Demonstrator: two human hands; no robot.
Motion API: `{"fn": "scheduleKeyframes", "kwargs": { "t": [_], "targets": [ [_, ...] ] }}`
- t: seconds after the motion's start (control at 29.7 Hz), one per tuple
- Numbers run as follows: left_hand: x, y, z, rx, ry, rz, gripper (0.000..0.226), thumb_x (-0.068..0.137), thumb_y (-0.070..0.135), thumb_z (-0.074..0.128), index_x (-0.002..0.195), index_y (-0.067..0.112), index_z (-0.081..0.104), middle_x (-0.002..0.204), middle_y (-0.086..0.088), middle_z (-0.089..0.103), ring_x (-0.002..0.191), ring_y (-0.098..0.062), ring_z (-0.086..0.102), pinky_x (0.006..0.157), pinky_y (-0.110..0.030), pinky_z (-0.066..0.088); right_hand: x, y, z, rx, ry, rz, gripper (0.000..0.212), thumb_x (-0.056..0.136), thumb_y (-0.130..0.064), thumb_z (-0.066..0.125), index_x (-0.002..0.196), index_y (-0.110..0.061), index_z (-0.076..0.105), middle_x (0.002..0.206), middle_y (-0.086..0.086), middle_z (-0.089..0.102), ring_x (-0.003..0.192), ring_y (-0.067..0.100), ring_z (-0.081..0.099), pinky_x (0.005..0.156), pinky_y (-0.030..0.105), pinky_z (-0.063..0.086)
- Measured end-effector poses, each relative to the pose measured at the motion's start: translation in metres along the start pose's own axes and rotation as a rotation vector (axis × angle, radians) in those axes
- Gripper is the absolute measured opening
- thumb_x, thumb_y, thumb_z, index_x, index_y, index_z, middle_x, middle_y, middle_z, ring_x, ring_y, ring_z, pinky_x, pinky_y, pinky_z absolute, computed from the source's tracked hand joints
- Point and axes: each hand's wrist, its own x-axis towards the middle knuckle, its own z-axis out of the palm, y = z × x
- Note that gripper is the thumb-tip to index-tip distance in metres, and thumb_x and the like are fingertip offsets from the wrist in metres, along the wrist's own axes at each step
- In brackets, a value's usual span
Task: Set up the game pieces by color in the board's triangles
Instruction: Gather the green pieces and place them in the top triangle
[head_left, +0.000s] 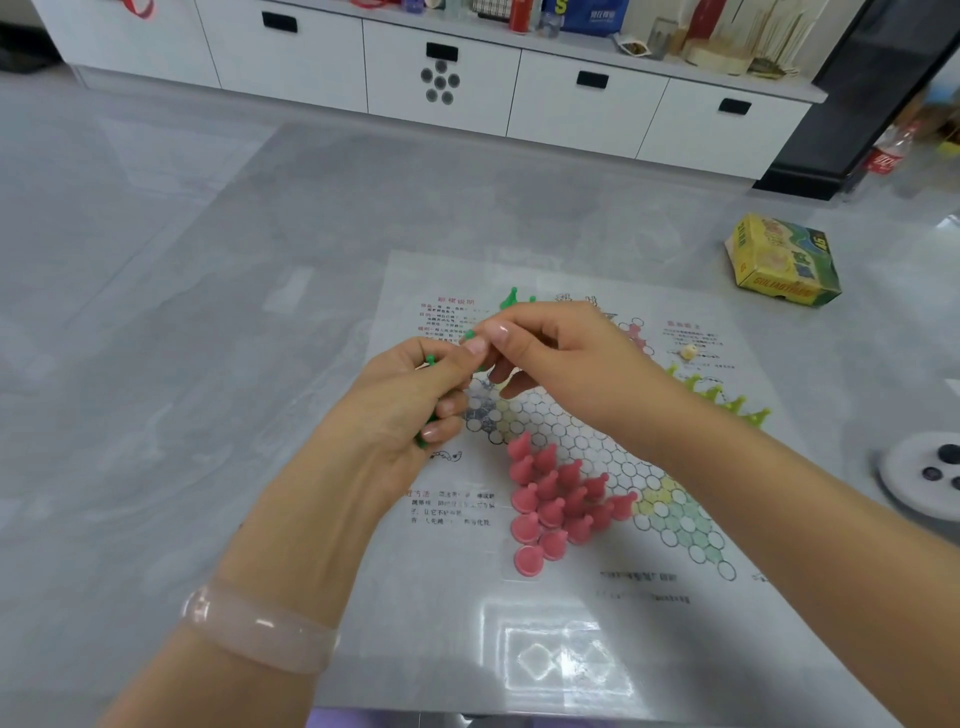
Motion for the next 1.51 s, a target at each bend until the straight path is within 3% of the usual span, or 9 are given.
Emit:
{"fn": "scheduleKeyframes", "kwargs": {
  "t": [0.13,0.3,0.5,0.57,0.67,0.81,1.04,1.18,1.51],
  "targets": [
    [0.001,-0.001,0.0,0.048,0.0,0.013,0.018,0.08,0.005,0.063,0.071,0.01,0.048,0.066,-0.004,0.046,0.035,-0.003,0.03,0.029,-0.013,0.021,0.001,0.003,-0.003,0.089,-0.005,0.065,0.019,0.09,-0.019,0.055,0.086,-0.005,0.066,0.069,-0.003,0.063,0.067,0.007,0.06,0.068,0.021,0.056],
    [0.0,0.0,0.001,0.073,0.001,0.028,0.018,0.08,-0.002,0.063,0.076,0.01,0.05,0.044,0.006,0.048,0.035,-0.003,0.031,0.029,-0.013,0.022,0.001,0.006,-0.006,0.081,0.014,0.082,0.022,0.091,-0.02,0.053,0.086,-0.004,0.067,0.073,-0.001,0.064,0.067,0.005,0.06,0.067,0.021,0.055],
    [-0.001,-0.002,0.003,0.138,0.006,0.017,0.014,0.079,-0.002,0.064,0.079,0.008,0.055,0.047,0.005,0.05,0.037,-0.003,0.032,0.031,-0.013,0.024,0.0,0.006,-0.008,-0.012,0.013,0.057,0.011,0.087,-0.014,0.06,0.083,-0.007,0.068,0.073,-0.001,0.064,0.064,0.002,0.058,0.063,0.018,0.054],
    [-0.001,-0.002,0.004,0.136,0.023,0.008,0.012,0.08,0.0,0.064,0.082,0.009,0.057,0.059,0.0,0.056,0.04,-0.004,0.033,0.032,-0.013,0.026,0.001,0.004,-0.014,-0.076,0.038,0.063,0.01,0.086,-0.017,0.061,0.084,-0.011,0.068,0.076,-0.002,0.066,0.065,0.003,0.06,0.065,0.017,0.054],
    [0.003,-0.001,0.002,0.105,0.108,-0.013,0.008,0.086,0.004,0.056,0.082,0.01,0.057,0.074,-0.005,0.06,0.045,-0.007,0.035,0.034,-0.013,0.026,0.005,0.007,-0.036,-0.14,0.247,0.093,0.008,0.087,-0.021,0.059,0.084,-0.019,0.067,0.079,-0.004,0.067,0.063,0.004,0.059,0.061,0.015,0.052],
    [0.004,0.001,-0.001,-0.021,0.179,-0.06,0.008,0.087,0.005,0.048,0.082,0.007,0.054,0.07,-0.008,0.061,0.039,-0.008,0.035,0.032,-0.014,0.024,0.011,0.025,-0.059,-0.11,0.473,0.18,0.008,0.087,-0.02,0.059,0.082,-0.021,0.066,0.075,-0.007,0.06,0.059,0.009,0.055,0.063,0.022,0.05],
    [0.002,0.002,-0.002,-0.122,0.191,-0.089,0.013,0.083,0.003,0.039,0.08,0.004,0.051,0.068,-0.011,0.059,0.037,-0.009,0.034,0.032,-0.013,0.023,0.013,0.05,-0.045,-0.187,0.451,0.315,0.007,0.086,-0.018,0.062,0.081,-0.019,0.067,0.066,-0.008,0.059,0.055,0.012,0.057,0.073,0.038,0.058],
    [0.003,0.002,-0.002,-0.08,0.199,-0.083,0.012,0.083,0.003,0.04,0.08,0.004,0.052,0.067,-0.009,0.059,0.037,-0.009,0.034,0.031,-0.013,0.023,0.016,0.05,-0.04,-0.274,0.449,0.298,0.008,0.087,-0.017,0.06,0.088,-0.016,0.067,0.068,-0.006,0.059,0.052,0.014,0.058,0.069,0.032,0.057],
    [0.004,0.004,-0.004,-0.063,0.208,-0.079,0.011,0.084,0.002,0.042,0.078,0.005,0.051,0.064,-0.008,0.059,0.036,-0.009,0.034,0.03,-0.014,0.024,0.022,0.053,-0.039,-0.308,0.461,0.294,0.009,0.087,-0.015,0.06,0.081,-0.02,0.065,0.07,-0.007,0.059,0.059,0.018,0.061,0.077,0.039,0.057]
  ]
}}
